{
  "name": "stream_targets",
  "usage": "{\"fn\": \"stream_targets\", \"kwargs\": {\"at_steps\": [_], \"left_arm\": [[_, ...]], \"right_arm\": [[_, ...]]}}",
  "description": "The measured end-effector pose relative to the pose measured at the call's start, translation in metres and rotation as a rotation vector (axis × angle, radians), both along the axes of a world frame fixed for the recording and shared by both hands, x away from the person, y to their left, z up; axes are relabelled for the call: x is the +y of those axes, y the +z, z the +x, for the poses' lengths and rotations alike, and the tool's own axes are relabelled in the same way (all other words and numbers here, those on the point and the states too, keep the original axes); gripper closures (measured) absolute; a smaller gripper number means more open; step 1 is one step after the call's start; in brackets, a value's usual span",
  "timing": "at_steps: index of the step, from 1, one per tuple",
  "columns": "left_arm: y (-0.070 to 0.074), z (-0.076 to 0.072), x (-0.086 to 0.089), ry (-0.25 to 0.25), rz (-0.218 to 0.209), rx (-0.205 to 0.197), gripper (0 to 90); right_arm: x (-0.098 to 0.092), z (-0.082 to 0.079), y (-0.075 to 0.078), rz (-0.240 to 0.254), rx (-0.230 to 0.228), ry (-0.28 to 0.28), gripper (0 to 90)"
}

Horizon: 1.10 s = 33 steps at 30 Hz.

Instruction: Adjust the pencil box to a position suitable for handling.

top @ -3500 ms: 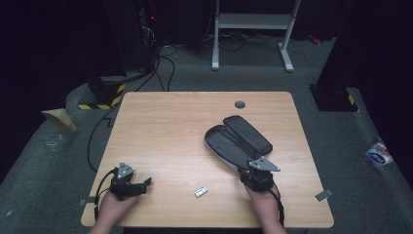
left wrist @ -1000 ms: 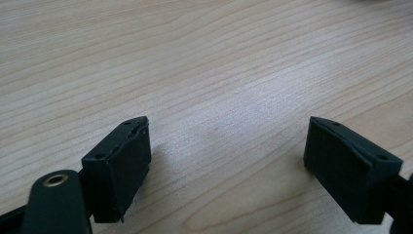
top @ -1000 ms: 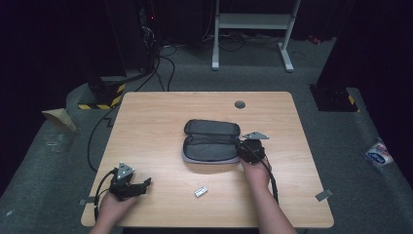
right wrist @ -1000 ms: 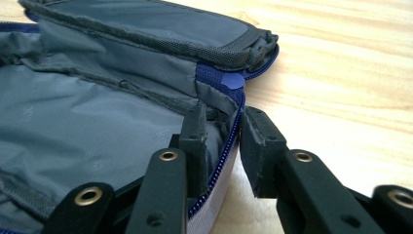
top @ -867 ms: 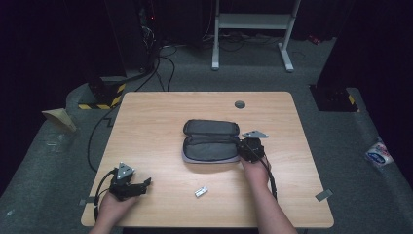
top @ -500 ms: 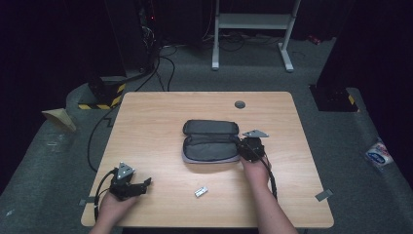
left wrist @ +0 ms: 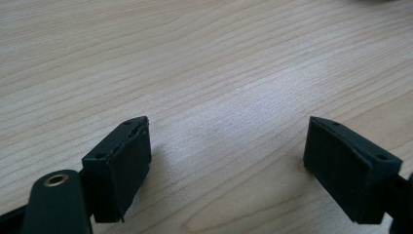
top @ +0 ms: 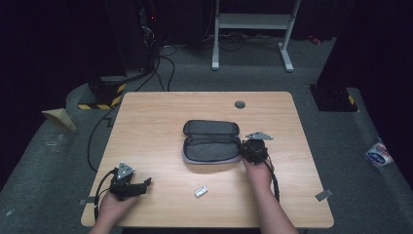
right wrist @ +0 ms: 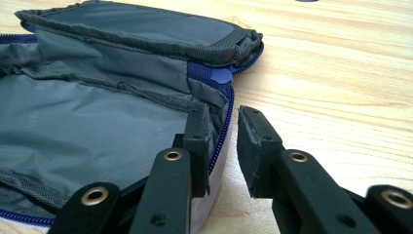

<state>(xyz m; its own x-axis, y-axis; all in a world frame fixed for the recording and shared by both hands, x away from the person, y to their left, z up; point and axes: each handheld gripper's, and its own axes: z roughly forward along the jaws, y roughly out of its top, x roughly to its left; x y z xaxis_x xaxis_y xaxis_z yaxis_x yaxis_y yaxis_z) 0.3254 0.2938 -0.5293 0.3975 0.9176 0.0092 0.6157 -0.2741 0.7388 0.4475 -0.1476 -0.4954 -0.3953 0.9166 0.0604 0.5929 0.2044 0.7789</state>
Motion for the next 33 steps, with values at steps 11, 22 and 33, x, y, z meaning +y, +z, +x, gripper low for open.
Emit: {"fn": "stream_targets", "kwargs": {"at_steps": [11,22,33], "left_arm": [[0.000,0.000,0.000,0.000,0.000,0.000,17.8],[0.000,0.000,0.000,0.000,0.000,0.000,17.8],[0.000,0.000,0.000,0.002,-0.002,0.000,17.9]], "right_arm": [[-0.010,-0.011,0.012,0.025,-0.043,0.000,65.1],[-0.035,-0.033,0.007,-0.014,-0.072,0.005,50.0],[-0.067,-0.070,-0.013,-0.070,-0.061,0.007,24.8]]}}
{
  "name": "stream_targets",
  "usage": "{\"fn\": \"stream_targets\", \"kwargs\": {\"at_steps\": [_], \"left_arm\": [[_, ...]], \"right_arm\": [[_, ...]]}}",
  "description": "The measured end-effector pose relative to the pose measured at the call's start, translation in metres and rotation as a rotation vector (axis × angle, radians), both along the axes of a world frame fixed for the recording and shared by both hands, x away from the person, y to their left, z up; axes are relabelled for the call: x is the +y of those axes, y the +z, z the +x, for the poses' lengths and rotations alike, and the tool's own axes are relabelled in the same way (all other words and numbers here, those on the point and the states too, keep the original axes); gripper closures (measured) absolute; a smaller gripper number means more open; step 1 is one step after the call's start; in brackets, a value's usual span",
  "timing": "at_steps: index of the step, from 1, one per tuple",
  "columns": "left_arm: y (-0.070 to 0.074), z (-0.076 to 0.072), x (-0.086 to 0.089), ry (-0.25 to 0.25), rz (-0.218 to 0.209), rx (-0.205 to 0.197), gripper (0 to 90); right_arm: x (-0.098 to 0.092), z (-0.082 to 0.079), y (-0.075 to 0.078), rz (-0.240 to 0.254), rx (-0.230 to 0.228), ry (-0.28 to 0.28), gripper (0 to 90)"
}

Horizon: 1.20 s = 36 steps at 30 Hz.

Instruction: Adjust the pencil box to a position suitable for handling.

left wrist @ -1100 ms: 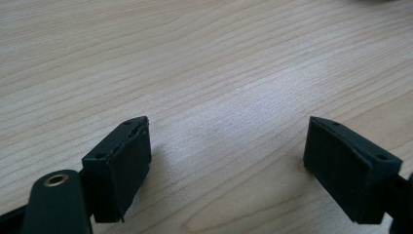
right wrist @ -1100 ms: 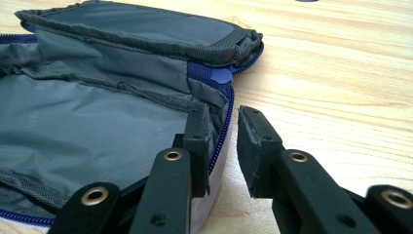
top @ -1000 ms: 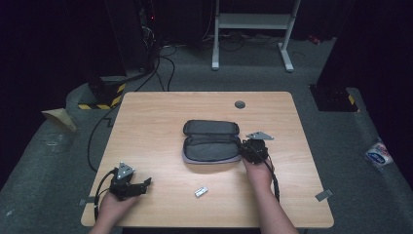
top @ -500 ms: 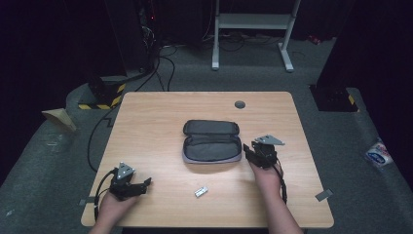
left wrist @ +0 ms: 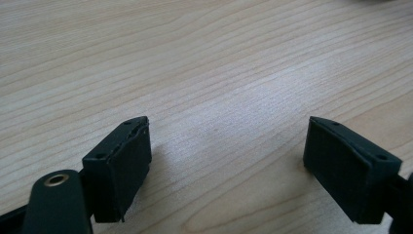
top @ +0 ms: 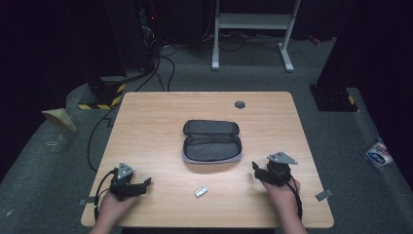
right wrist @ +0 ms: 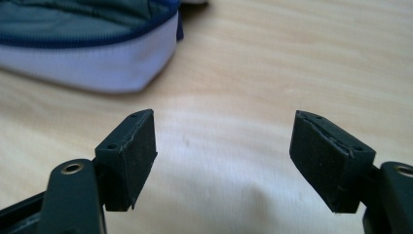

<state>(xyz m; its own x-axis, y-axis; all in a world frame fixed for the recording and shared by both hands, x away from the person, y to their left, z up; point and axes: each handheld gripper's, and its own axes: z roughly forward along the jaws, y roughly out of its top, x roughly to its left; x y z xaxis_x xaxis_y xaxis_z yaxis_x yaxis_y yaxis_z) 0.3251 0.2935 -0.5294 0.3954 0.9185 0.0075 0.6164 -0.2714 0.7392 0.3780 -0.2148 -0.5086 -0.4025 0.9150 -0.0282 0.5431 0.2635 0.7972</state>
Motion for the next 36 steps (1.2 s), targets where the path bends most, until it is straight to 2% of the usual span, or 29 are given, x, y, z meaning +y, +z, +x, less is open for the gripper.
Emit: {"fn": "stream_targets", "kwargs": {"at_steps": [2,5,6,7,10,11,12,15,18,32,36], "left_arm": [[0.000,0.000,0.000,0.000,0.000,0.000,17.9],[0.000,0.000,0.000,0.001,-0.001,0.000,17.9],[0.000,0.000,0.000,0.001,0.000,0.002,17.9],[0.000,0.000,0.000,0.001,0.000,0.002,17.9],[0.000,0.000,0.000,0.000,-0.004,-0.001,17.9],[0.000,0.000,0.000,-0.001,-0.005,-0.001,18.0],[0.000,0.000,0.000,-0.003,-0.004,-0.002,18.0],[0.000,0.001,0.000,-0.007,-0.004,-0.002,17.9],[0.000,0.001,0.000,-0.010,0.000,-0.003,17.6],[0.000,0.001,-0.002,0.026,0.010,0.006,12.0],[0.000,0.003,-0.001,0.020,0.019,0.016,9.2]], "right_arm": [[-0.002,-0.003,-0.001,-0.003,0.009,-0.001,24.7],[-0.008,-0.014,-0.006,-0.036,0.018,-0.005,23.1],[-0.011,-0.022,-0.008,-0.055,0.036,-0.016,22.3],[-0.011,-0.022,-0.008,-0.055,0.036,-0.016,22.3],[-0.012,-0.028,-0.013,-0.071,0.072,-0.017,19.2],[-0.012,-0.030,-0.015,-0.071,0.099,-0.012,18.9],[-0.012,-0.031,-0.015,-0.041,0.125,-0.023,18.8],[-0.011,-0.031,-0.015,-0.043,0.123,-0.019,18.3],[-0.009,-0.026,-0.016,-0.039,0.135,-0.013,14.0],[-0.008,-0.021,-0.016,-0.039,0.136,-0.015,13.5],[-0.009,-0.021,-0.016,-0.043,0.133,-0.016,13.6]]}}
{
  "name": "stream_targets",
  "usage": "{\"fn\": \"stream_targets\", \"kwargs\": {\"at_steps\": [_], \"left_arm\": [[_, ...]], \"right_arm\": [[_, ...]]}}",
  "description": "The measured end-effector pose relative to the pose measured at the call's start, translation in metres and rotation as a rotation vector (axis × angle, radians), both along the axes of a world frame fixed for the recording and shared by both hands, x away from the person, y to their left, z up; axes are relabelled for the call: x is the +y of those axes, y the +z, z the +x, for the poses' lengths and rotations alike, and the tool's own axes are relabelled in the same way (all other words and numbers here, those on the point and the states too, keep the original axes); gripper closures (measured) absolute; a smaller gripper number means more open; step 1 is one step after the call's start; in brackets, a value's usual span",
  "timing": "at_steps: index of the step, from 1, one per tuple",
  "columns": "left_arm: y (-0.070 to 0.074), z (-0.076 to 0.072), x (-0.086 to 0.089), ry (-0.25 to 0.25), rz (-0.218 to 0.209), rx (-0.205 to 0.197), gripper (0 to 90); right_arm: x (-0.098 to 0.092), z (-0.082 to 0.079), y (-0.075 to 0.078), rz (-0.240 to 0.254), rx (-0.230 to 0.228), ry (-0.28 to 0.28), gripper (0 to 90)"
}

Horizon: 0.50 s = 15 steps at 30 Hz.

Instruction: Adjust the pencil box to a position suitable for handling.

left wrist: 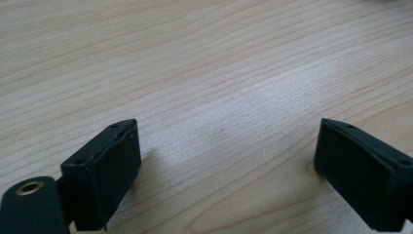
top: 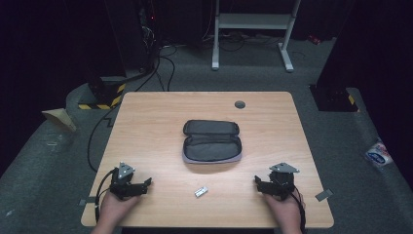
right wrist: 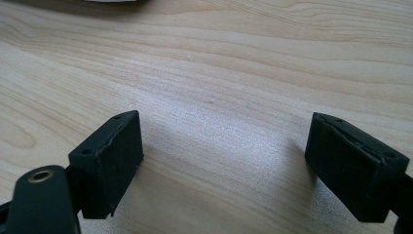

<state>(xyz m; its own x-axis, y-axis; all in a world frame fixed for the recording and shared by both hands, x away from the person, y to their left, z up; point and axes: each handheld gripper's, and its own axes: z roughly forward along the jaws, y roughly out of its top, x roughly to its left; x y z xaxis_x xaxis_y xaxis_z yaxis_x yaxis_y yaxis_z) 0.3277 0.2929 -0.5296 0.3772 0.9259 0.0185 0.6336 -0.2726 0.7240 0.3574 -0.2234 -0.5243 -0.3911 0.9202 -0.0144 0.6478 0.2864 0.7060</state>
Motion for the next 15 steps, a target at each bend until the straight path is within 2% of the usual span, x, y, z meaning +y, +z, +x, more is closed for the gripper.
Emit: {"fn": "stream_targets", "kwargs": {"at_steps": [5,10,15], "left_arm": [[0.0005,0.0006,-0.0009,-0.013,0.010,0.019,3.9],[0.0008,0.0000,-0.0015,-0.018,0.002,0.045,0.6],[0.0022,-0.0006,-0.0021,-0.032,0.012,0.034,0.4]], "right_arm": [[-0.0002,0.0005,0.0001,0.001,-0.001,-0.033,14.6],[-0.0009,0.0008,0.0000,0.003,-0.005,-0.033,14.9],[-0.0012,0.0008,0.0000,0.003,-0.006,-0.034,15.6]]}}
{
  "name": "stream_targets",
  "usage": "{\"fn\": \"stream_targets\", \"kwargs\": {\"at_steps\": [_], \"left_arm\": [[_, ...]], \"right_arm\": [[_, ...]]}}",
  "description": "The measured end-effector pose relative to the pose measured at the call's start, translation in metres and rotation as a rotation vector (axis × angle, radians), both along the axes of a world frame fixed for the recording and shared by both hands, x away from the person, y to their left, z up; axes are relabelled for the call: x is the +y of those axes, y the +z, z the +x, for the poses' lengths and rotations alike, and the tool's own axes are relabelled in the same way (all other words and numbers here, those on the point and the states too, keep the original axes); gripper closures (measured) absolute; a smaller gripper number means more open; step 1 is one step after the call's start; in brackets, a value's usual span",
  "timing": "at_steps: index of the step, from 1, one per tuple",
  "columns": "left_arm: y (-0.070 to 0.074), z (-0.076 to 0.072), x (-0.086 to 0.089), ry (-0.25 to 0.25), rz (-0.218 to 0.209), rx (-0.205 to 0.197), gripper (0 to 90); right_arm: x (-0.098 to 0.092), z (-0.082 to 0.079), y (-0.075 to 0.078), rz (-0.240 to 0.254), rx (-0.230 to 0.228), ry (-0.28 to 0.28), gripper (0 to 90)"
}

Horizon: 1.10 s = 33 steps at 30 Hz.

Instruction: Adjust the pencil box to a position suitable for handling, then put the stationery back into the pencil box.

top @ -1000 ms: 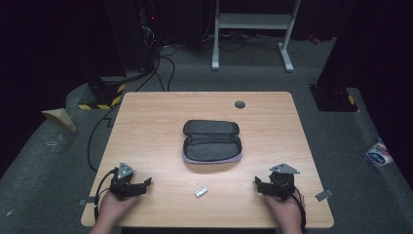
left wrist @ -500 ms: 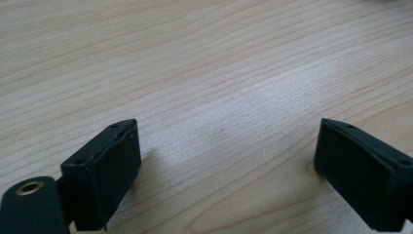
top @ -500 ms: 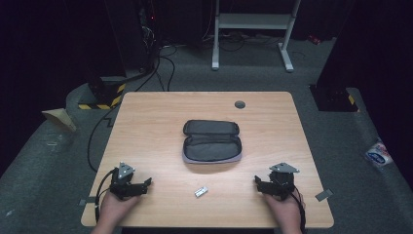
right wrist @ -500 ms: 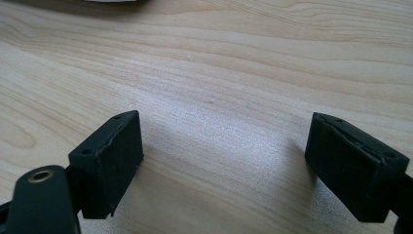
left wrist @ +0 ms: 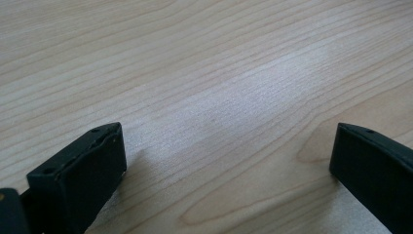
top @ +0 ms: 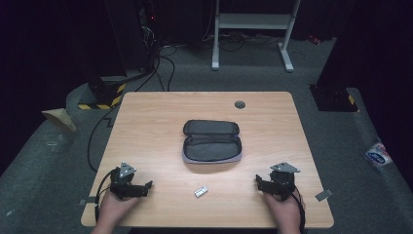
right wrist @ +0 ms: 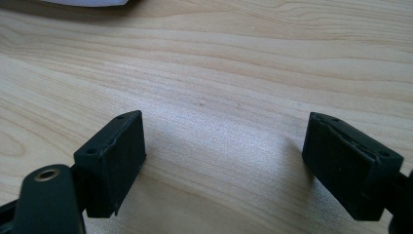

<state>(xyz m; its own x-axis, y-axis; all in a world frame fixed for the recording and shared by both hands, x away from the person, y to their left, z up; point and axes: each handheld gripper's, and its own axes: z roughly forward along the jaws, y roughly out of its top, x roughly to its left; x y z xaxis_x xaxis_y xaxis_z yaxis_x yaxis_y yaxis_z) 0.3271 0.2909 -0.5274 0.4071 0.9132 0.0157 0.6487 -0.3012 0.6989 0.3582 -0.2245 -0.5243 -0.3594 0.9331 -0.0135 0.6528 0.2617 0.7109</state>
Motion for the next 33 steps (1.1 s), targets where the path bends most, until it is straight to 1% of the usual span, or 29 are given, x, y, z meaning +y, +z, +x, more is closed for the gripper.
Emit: {"fn": "stream_targets", "kwargs": {"at_steps": [2,4,6,12,18,21,22,23,24,25,32,33], "left_arm": [[0.001,0.000,0.000,-0.005,-0.009,0.000,0.5],[0.001,0.000,0.000,-0.007,-0.007,0.004,0.5],[0.001,-0.001,0.000,-0.008,-0.004,0.000,0.5],[0.005,-0.004,-0.001,-0.012,-0.014,-0.020,0.6],[0.005,0.000,-0.005,-0.021,-0.011,-0.014,0.6],[0.007,-0.001,-0.007,-0.029,-0.016,-0.023,0.9],[0.008,-0.002,-0.009,-0.029,-0.024,-0.029,0.9],[0.010,-0.002,-0.012,-0.035,-0.032,-0.041,1.4],[0.010,-0.002,-0.012,-0.035,-0.032,-0.041,1.5],[0.011,-0.002,-0.014,-0.046,-0.037,-0.046,1.5],[0.013,-0.001,-0.022,-0.078,-0.046,-0.050,1.9],[0.014,-0.003,-0.025,-0.092,-0.046,-0.052,2.0]], "right_arm": [[0.000,0.000,0.000,-0.001,-0.001,0.000,15.6],[0.000,0.000,0.000,0.000,0.000,-0.001,15.7],[0.000,0.000,0.000,-0.001,-0.001,0.001,15.7],[0.000,0.000,0.000,-0.001,-0.001,0.000,15.7],[0.000,0.000,0.000,0.000,-0.001,0.001,15.7],[0.000,0.000,0.000,0.000,-0.001,0.001,15.7],[0.000,0.000,0.000,0.000,-0.001,0.001,15.7],[0.000,0.000,0.000,-0.001,-0.001,0.001,15.7],[0.000,0.000,0.000,-0.001,-0.001,0.001,15.7],[0.000,0.000,0.000,0.000,-0.001,0.001,15.7],[0.000,0.000,0.000,0.000,0.000,-0.001,15.7],[0.000,0.000,0.000,-0.001,-0.001,0.001,15.7]]}}
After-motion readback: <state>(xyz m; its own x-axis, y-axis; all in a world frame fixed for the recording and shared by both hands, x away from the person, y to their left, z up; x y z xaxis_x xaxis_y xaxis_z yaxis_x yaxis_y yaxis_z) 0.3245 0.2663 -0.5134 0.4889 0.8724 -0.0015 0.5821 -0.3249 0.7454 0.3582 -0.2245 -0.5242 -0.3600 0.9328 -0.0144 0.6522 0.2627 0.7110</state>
